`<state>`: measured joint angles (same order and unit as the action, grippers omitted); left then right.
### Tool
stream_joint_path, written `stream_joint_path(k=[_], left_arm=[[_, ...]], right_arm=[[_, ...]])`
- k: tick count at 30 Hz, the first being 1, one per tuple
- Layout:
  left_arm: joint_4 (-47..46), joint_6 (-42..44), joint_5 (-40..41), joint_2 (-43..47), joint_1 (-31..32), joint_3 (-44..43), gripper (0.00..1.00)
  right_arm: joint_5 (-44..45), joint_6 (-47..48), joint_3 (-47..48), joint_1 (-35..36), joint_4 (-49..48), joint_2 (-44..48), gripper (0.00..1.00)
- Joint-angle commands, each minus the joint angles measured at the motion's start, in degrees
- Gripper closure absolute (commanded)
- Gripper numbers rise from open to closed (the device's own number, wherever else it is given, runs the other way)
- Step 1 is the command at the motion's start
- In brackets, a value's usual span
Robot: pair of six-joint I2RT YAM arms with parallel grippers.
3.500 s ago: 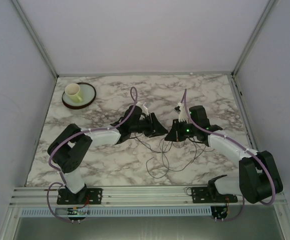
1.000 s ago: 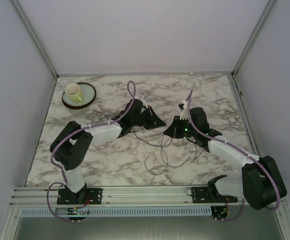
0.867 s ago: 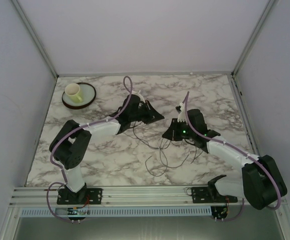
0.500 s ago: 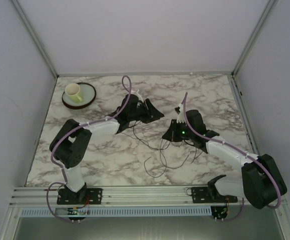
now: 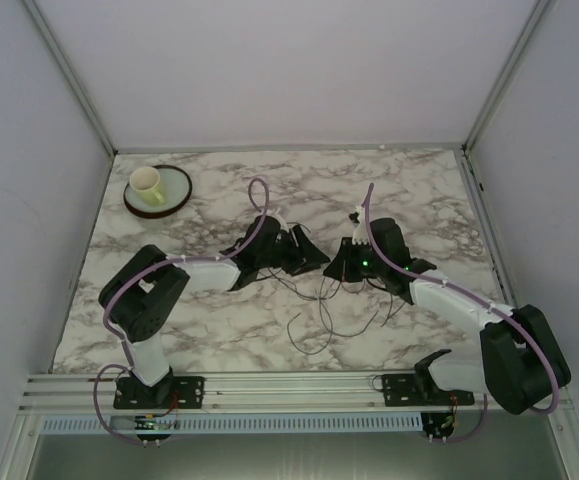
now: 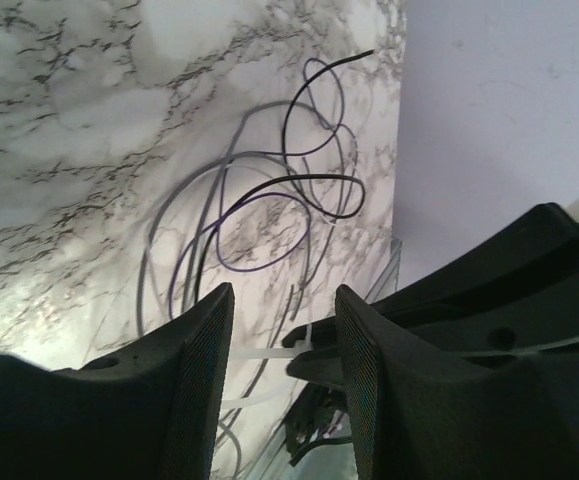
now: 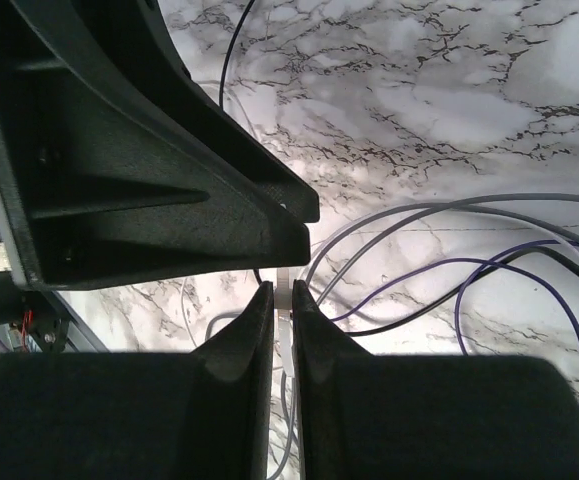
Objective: Zip-tie the wires
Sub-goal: Tie the cable at the center of the board.
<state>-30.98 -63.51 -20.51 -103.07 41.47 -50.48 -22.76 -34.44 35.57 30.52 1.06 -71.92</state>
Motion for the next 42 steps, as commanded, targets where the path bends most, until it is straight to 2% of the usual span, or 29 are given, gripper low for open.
stream_joint_path(k=[1, 6, 15, 24, 29, 32, 42], left_arm=[[-5.5, -2.1, 0.8, 2.1, 0.3, -0.4, 0.53], [-4.3, -2.0, 1.5, 2.2, 1.3, -0.8, 0.55], [-6.4, -4.9, 2.4, 0.6, 4.4, 0.4, 0.67], [-5.5, -4.7, 2.9, 0.4, 5.3, -0.3, 0.86], [-3.4, -3.2, 3.3, 0.4, 5.3, -0.8, 0.91], [-1.8, -2.0, 3.8, 0.3, 5.3, -0.9, 0.99], [3.2, 3.4, 7.3, 0.9, 3.7, -1.6, 1.0]], right_arm=[[0.6, -0.8, 2.2, 0.7, -0.8, -0.5, 1.0], [0.8, -1.5, 1.9, 0.7, -2.0, -0.4, 1.0], [1.6, -2.1, 1.9, 0.7, -2.7, -1.1, 1.0], [3.5, -3.7, 1.7, 0.7, -2.8, -1.2, 1.0], [4.5, -4.4, 1.8, 0.7, -2.8, -0.8, 1.0], [5.0, -4.4, 1.6, 0.6, -2.7, -0.3, 1.0], [3.5, -3.7, 0.5, 0.8, -1.4, 0.2, 1.0]])
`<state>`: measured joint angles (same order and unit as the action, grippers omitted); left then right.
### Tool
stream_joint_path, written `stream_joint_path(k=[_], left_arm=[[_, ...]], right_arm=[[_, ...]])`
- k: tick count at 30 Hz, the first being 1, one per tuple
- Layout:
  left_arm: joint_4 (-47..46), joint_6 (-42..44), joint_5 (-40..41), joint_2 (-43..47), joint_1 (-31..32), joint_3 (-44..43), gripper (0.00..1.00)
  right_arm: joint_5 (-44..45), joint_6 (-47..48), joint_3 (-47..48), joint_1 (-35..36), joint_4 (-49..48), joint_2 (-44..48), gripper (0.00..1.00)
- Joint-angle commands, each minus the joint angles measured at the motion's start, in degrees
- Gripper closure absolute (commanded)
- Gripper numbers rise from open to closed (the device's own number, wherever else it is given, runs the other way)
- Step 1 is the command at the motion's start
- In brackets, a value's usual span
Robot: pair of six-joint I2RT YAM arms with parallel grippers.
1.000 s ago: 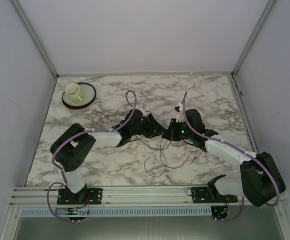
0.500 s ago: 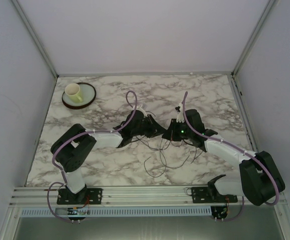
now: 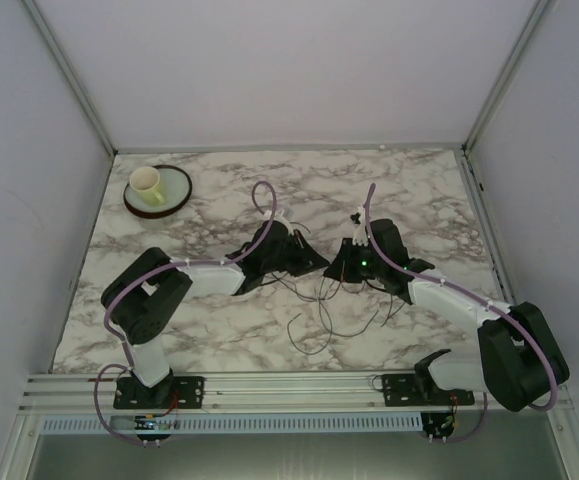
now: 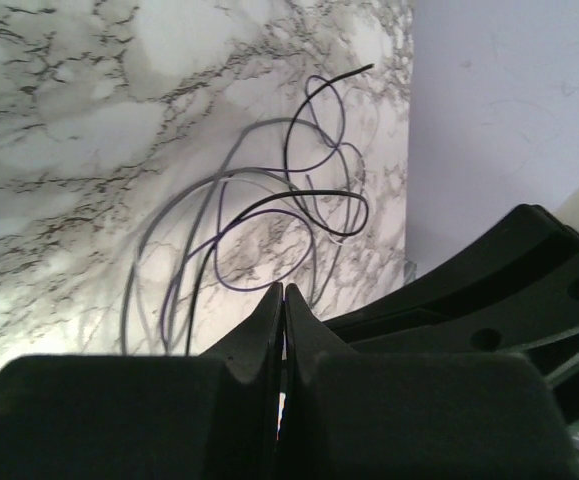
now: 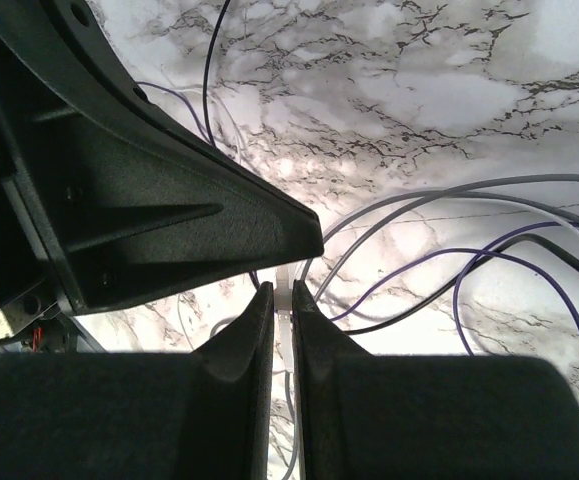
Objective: Zip-tie the wires
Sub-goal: Tie the cable at the center of the board.
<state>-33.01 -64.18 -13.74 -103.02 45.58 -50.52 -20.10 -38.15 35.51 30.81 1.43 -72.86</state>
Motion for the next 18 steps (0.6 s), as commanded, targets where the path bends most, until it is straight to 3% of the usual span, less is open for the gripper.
stream_joint_path(k=[1, 8, 18], left_arm=[[5.8, 4.7, 0.7, 0.9, -0.7, -2.2, 1.0], [9.1, 7.7, 1.4, 0.1, -2.1, -6.7, 1.0], [7.2, 6.7, 2.9, 0.3, -3.1, -6.0, 1.0]], right_arm=[[0.9, 0.1, 0.3, 0.6, -1.5, 1.2, 1.0], [1.9, -0.2, -1.2, 1.6, -1.3, 2.5, 1.0], [1.6, -0.4, -1.3, 2.5, -1.6, 2.1, 1.0]])
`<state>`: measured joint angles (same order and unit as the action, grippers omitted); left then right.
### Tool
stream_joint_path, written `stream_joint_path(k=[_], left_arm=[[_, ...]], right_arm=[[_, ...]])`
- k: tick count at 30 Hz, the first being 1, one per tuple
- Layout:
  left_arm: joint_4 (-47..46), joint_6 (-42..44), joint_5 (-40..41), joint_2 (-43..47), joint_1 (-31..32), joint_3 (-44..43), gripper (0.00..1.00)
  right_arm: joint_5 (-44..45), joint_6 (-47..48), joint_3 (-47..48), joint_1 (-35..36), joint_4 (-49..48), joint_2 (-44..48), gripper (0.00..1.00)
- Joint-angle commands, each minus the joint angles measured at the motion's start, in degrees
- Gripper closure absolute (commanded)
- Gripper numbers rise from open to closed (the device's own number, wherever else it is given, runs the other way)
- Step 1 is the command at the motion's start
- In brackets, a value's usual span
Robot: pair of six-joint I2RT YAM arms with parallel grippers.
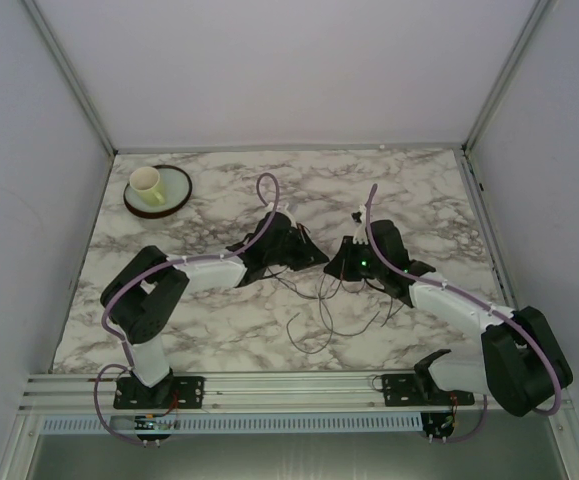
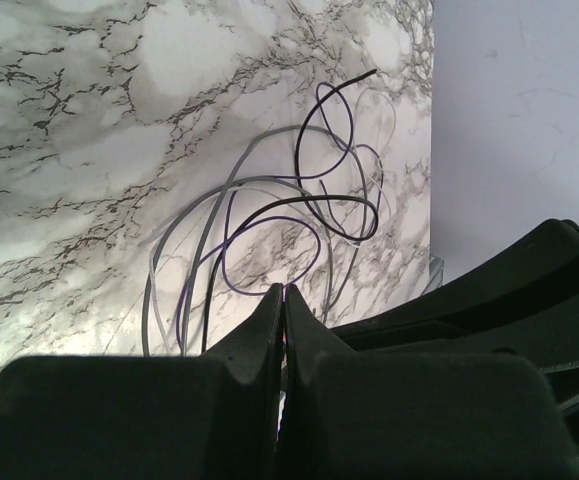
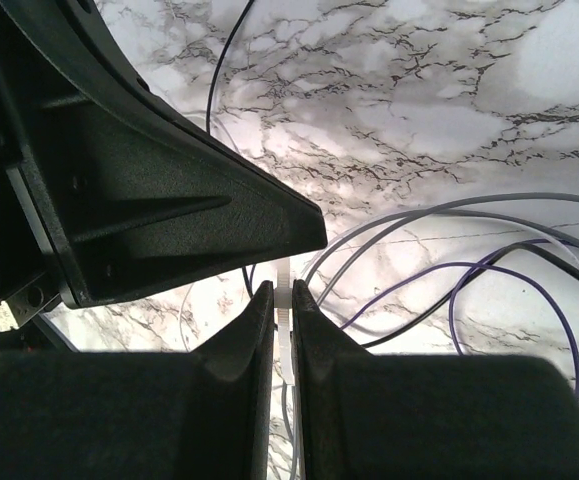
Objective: Zip-tie the wires
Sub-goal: Tie the cable at the center of the board.
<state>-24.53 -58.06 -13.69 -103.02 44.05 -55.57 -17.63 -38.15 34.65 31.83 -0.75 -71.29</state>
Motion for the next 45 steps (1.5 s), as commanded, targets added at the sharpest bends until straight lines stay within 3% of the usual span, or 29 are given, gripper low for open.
stream_joint_path(k=[1, 19, 28, 32, 38, 45], left_arm=[[-1.6, 0.3, 3.0, 0.2, -1.6, -1.1, 1.0], [-5.7, -1.1, 3.5, -2.1, -4.7, -4.3, 1.0], [-5.2, 0.7, -0.2, -1.5, -5.1, -4.4, 0.98], [-6.6, 0.1, -1.0, 0.3, -5.1, -1.5, 0.85], [-8.1, -1.0, -1.0, 3.1, -5.0, 2.5, 0.54], [-10.5, -3.2, -0.7, 4.9, -3.2, 6.5, 0.46]], right_arm=[[-0.9, -0.5, -0.5, 1.6, 0.4, 0.4, 1.0], [1.1, -2.7, -3.5, 3.9, 0.1, 1.9, 1.0], [2.0, -1.4, -0.1, 3.8, 0.3, -0.1, 1.0], [2.1, -1.0, 1.3, 3.8, 0.3, -0.8, 1.0], [2.1, -0.8, 2.2, 3.4, 0.3, -1.2, 1.0], [1.9, -0.8, 3.2, 3.2, 0.3, -1.9, 1.0]])
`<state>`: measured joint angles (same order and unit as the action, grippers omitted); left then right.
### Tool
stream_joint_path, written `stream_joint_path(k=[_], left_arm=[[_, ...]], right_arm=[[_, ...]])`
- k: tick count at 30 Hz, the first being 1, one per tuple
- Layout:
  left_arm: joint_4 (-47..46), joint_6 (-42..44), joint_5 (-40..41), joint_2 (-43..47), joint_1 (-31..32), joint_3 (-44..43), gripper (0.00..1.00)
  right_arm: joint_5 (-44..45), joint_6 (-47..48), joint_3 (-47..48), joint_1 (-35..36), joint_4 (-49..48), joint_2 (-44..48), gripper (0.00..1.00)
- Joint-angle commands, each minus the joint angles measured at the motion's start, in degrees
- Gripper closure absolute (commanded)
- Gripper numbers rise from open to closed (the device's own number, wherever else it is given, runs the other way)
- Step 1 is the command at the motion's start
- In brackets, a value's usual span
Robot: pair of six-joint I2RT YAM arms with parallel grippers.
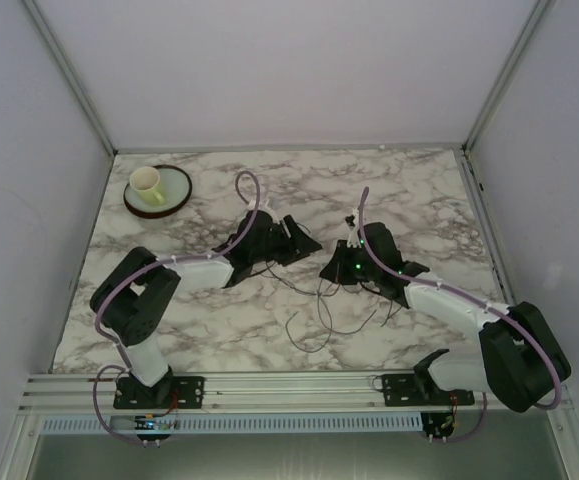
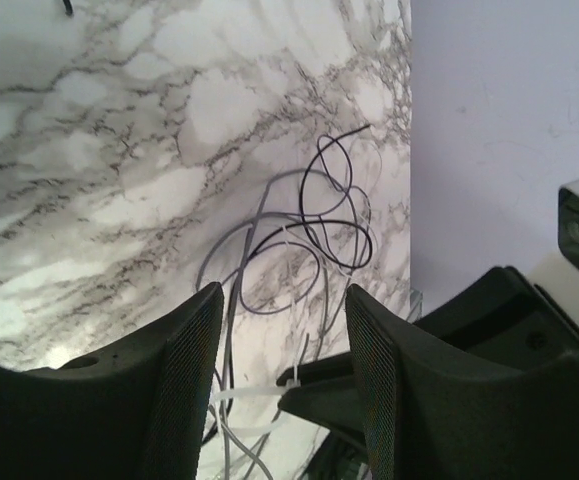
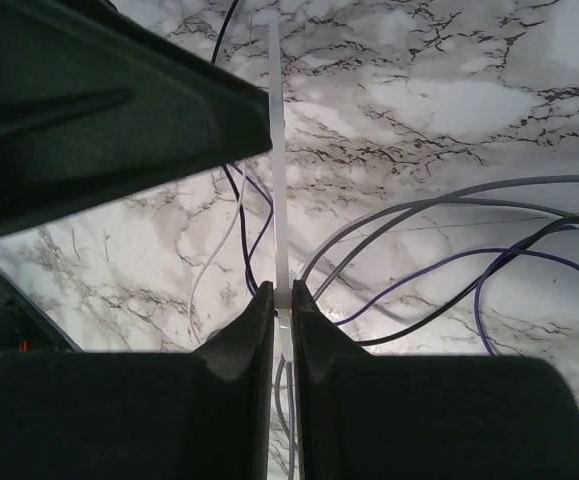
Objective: Zip-tie the wires
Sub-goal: Tie the cable at the center of the board.
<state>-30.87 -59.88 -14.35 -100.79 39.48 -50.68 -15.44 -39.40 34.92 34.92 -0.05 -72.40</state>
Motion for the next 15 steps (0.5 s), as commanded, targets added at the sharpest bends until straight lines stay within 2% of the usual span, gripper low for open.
stream_joint_path(k=[1, 5, 9, 11, 15], left_arm=[[-5.1, -2.2, -0.2, 2.4, 1.9, 2.0, 0.46], [-7.1, -4.0, 0.2, 1.5, 4.2, 2.7, 0.48], [-7.2, -4.7, 0.3, 0.6, 5.6, 2.6, 0.57], [-6.8, -4.8, 0.7, 0.4, 6.0, 2.7, 0.64], [-4.8, -4.1, 1.6, 0.8, 6.3, 2.8, 0.89]], right_arm=[[-0.4, 0.5, 3.0, 0.1, -0.4, -1.0, 1.0], [-0.2, 0.4, 3.1, 0.2, -0.4, -1.0, 1.0], [0.1, 0.2, 3.0, 0.1, -0.3, -0.8, 1.0], [0.3, 0.1, 2.9, 0.1, -0.3, -0.8, 1.0], [1.1, -0.3, 2.6, 0.0, -0.3, -0.7, 1.0]])
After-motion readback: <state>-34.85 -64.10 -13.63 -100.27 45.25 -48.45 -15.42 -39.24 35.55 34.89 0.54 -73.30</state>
